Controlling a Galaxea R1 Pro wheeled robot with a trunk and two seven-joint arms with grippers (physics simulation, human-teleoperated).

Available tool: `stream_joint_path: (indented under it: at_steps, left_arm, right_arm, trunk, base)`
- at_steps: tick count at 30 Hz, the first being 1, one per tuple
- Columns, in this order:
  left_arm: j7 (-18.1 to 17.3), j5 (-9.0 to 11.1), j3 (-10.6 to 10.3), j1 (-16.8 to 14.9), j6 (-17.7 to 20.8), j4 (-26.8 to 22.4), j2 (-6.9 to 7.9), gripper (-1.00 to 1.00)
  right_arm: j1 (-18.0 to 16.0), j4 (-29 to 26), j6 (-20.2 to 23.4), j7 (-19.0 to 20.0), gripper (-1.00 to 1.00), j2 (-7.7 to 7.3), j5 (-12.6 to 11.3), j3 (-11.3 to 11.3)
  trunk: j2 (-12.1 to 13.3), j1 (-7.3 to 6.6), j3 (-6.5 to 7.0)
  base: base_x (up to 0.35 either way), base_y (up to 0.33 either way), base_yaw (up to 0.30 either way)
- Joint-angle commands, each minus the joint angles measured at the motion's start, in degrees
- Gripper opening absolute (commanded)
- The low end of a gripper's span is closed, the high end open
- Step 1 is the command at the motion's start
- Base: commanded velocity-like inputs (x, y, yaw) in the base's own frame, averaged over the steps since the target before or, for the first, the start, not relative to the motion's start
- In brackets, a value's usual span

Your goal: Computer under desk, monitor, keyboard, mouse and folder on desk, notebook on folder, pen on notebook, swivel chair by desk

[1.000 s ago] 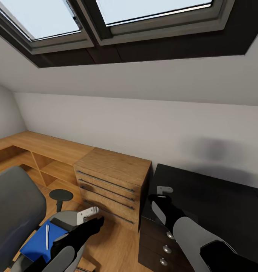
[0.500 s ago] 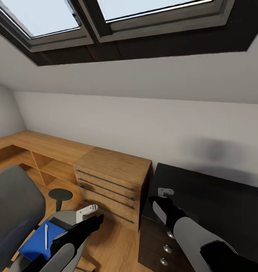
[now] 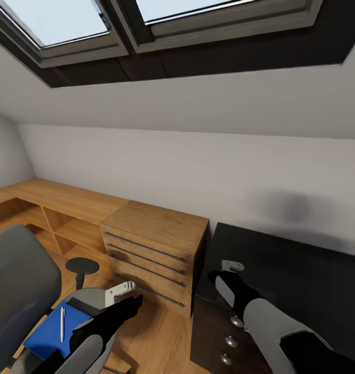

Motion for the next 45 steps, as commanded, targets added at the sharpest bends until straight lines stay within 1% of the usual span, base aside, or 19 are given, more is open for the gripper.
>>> stream_joint_path:
  at_steps: [1,5,16,19,26,30,33,35,41,45]
  left_arm:
    - [0.4,0.2,-0.1,-0.1,0.1,-0.1,0.04,1.0]
    - [0.4,0.3,-0.1,-0.1,0.1,-0.1,0.02,1.0]
    - [0.5,0.4,-0.3,-0.1,0.1,-0.1,-0.04,1.0]
    - [0.5,0.4,-0.3,-0.1,0.1,-0.1,-0.04,1.0]
    - [0.5,0.4,-0.3,-0.1,0.1,-0.1,-0.05,1.0]
    - [0.5,0.4,-0.3,-0.1,0.1,-0.1,-0.05,1.0]
    - [0.5,0.4,-0.3,-0.1,0.1,-0.1,-0.05,1.0]
    - [0.5,0.4,-0.3,-0.1,0.1,-0.1,-0.05,1.0]
    - [0.5,0.4,-0.3,-0.1,0.1,-0.1,-0.05,1.0]
    - [0.5,0.4,-0.3,-0.1,0.1,-0.1,-0.05,1.0]
  right_arm:
    - [0.0,-0.1,0.4,-0.3,1.0,-0.08,-0.4,0.2]
    - [0.0,-0.1,0.4,-0.1,1.0,-0.18,-0.4,-0.6]
    - [0.0,0.0,0.4,-0.1,1.0,-0.11,-0.4,-0.7]
    - [0.0,0.0,0.5,-0.1,1.0,-0.07,-0.4,-0.7]
    - [0.0,0.0,2.5,0.2,1.0,-0.05,-0.4,-0.8]
    - [0.0,0.1,3.2,1.3,1.0,-0.05,-0.4,-0.8]
    - [0.0,0.1,4.9,2.4,1.0,-0.05,-0.5,-0.9]
    - [0.0,0.1,5.4,2.8,1.0,-0.05,-0.5,-0.9]
    - [0.0,0.1,6.2,3.3,1.0,-0.05,-0.5,-2.1]
    - [0.0,0.1,6.3,3.4,1.0,-0.05,-0.5,-2.3]
  trunk:
    - [-0.5,0.24,-0.26]
    - [-2.1,1.11,-0.98]
    - [-6.5,3.53,-2.96]
    - [-6.5,3.53,-2.96]
    - [-6.5,3.53,-2.96]
    - [-6.5,3.53,-2.96]
    - [-6.5,3.53,-2.96]
    - [-6.5,3.53,-2.96]
    - [-6.5,3.53,-2.96]
    - [-6.5,3.53,-2.96]
  base:
    - [0.0,0.0,0.0]
    - [0.0,0.0,0.0]
    - [0.0,0.0,0.0]
    - [0.0,0.0,0.0]
    - [0.0,0.0,0.0]
    - [0.0,0.0,0.0]
    - [0.0,0.0,0.0]
    - [0.0,0.0,0.0]
    - [0.0,0.0,0.0]
    - [0.0,0.0,0.0]
